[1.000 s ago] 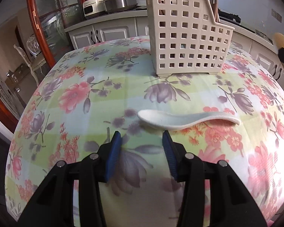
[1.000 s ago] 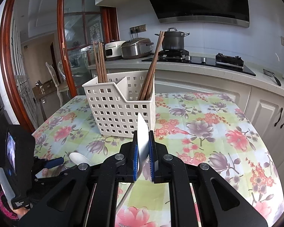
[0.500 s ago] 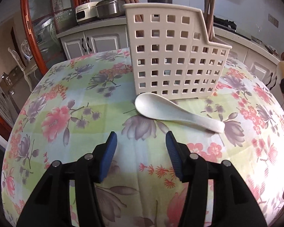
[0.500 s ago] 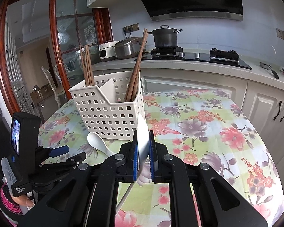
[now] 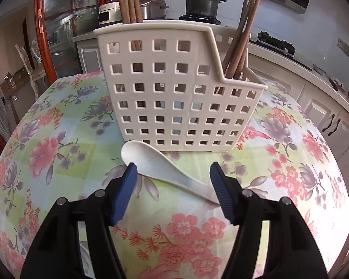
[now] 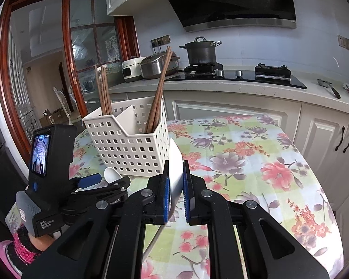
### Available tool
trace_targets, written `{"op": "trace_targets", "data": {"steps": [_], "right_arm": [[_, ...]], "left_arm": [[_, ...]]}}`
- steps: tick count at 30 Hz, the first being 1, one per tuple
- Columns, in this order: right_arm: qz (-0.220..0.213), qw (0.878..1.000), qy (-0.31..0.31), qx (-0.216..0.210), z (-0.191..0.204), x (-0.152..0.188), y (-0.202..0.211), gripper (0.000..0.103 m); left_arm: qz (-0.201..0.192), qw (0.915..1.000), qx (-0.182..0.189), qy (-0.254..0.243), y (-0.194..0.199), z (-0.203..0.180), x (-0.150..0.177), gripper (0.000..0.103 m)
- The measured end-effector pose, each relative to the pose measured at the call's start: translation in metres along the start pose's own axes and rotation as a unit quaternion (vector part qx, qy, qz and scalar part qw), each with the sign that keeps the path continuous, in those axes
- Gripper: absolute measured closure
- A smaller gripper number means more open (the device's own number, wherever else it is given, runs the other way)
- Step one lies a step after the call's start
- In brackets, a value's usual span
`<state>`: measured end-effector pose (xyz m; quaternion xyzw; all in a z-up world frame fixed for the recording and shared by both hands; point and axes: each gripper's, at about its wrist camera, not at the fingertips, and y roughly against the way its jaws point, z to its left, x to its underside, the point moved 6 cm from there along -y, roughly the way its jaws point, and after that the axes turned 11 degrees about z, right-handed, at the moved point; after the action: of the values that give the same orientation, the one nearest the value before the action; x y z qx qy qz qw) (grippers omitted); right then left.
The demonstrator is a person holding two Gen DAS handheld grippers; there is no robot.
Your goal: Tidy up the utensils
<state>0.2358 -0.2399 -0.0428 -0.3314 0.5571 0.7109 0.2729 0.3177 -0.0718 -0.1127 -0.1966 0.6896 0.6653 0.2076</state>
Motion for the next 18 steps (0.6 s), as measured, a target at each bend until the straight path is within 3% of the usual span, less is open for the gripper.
{"op": "trace_targets", "data": {"steps": [9, 18], "right_arm": [[-0.002, 1.000, -0.018, -0.004, -0.022, 0.006, 0.005, 0.092], [0.001, 1.000, -0.006, -0.018, 0.006, 0.008, 0.000, 0.092]], "left_arm": [[0.058, 0.9970, -0.047, -0.018, -0.026, -0.010, 0.014, 0.039], [0.071, 0.9966, -0.034, -0.023, -0.001, 0.048, 0.059, 0.039]]}}
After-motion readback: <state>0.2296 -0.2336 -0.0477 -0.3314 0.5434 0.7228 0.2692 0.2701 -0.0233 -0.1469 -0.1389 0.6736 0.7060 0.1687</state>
